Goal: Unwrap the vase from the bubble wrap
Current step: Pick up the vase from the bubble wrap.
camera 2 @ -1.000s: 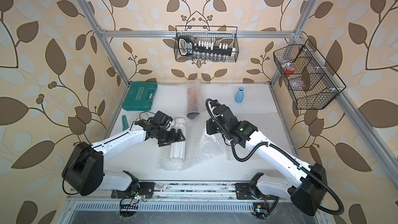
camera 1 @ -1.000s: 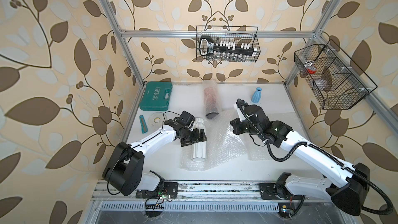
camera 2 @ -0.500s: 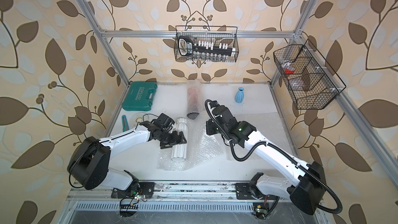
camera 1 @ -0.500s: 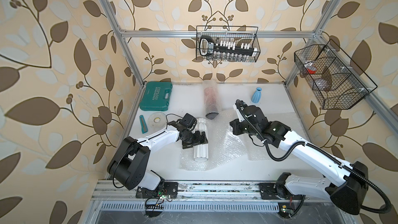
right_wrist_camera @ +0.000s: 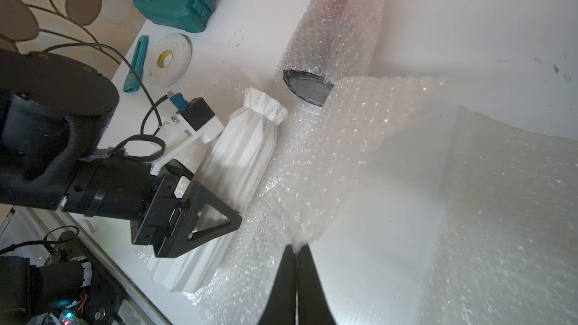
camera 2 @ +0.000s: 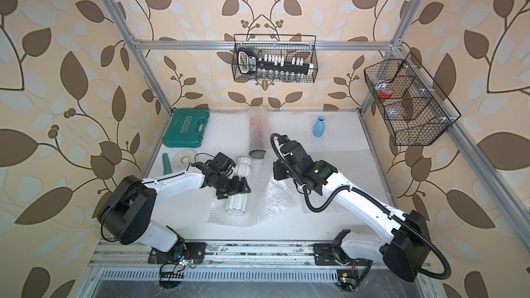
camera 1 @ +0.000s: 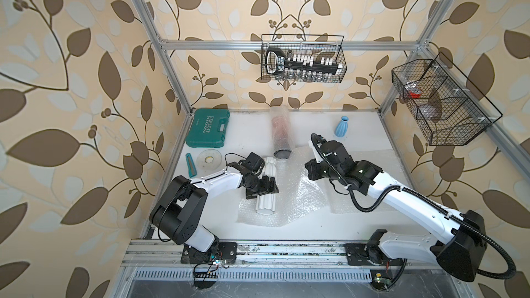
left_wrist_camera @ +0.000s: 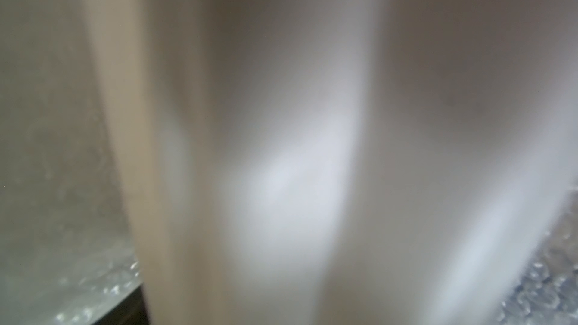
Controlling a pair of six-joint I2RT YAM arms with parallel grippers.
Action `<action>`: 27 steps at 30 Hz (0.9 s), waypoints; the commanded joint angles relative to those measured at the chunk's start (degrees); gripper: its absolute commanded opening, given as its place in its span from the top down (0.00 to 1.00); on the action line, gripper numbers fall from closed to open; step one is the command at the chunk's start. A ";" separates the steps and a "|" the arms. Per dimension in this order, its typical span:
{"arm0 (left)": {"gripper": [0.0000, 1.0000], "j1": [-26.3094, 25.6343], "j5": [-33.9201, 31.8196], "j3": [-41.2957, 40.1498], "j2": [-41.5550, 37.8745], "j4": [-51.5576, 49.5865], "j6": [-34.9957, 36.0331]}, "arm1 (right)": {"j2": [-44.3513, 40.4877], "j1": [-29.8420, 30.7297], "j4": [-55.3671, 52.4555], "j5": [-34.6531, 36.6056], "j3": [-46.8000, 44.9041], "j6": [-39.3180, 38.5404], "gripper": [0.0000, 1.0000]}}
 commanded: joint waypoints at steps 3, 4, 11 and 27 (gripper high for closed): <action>0.18 -0.76 -1.02 0.17 -0.14 -2.66 0.75 | 0.39 -0.17 -0.03 2.56 -0.93 -0.10 1.00; 0.21 -0.72 -1.17 0.16 -0.51 -2.76 0.84 | 0.39 -0.17 -0.34 3.08 -0.92 -0.07 1.00; 0.30 -0.71 -1.99 1.10 -3.67 -2.69 3.27 | 0.26 -0.17 -2.31 7.44 -1.20 0.03 1.00; 0.32 -0.71 -5.39 2.55 -13.72 3.61 16.58 | -0.93 -2.33 -6.94 18.93 -4.19 6.39 0.27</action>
